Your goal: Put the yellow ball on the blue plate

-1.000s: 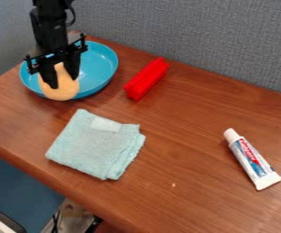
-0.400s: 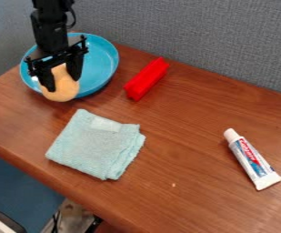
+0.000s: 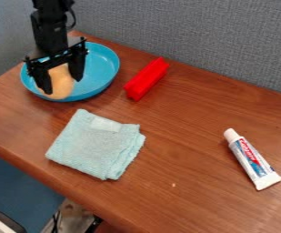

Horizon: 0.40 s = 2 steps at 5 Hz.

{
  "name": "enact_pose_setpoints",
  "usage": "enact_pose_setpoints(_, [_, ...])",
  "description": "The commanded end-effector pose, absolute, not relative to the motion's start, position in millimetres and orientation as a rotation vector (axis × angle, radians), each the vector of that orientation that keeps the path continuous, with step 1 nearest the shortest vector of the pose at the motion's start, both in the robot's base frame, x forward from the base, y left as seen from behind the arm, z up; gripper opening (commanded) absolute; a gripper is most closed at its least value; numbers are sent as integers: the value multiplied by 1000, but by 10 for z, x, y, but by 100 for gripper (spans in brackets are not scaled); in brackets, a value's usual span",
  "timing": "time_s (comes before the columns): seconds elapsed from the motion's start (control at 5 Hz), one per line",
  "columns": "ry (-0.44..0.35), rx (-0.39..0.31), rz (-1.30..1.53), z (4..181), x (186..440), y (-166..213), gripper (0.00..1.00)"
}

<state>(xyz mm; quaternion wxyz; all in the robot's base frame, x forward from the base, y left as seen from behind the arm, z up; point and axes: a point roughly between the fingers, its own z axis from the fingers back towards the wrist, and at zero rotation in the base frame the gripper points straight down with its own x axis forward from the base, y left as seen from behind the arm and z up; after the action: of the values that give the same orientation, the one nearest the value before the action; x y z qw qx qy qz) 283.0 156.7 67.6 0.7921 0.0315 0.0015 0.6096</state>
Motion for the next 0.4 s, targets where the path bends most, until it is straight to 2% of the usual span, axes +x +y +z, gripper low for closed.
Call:
enact_pose_setpoints(0.0, [-52, 32, 1292, 991, 2930, 1602, 100])
enact_pose_setpoints(0.2, [-44, -10, 1282, 1196, 2966, 1588, 100])
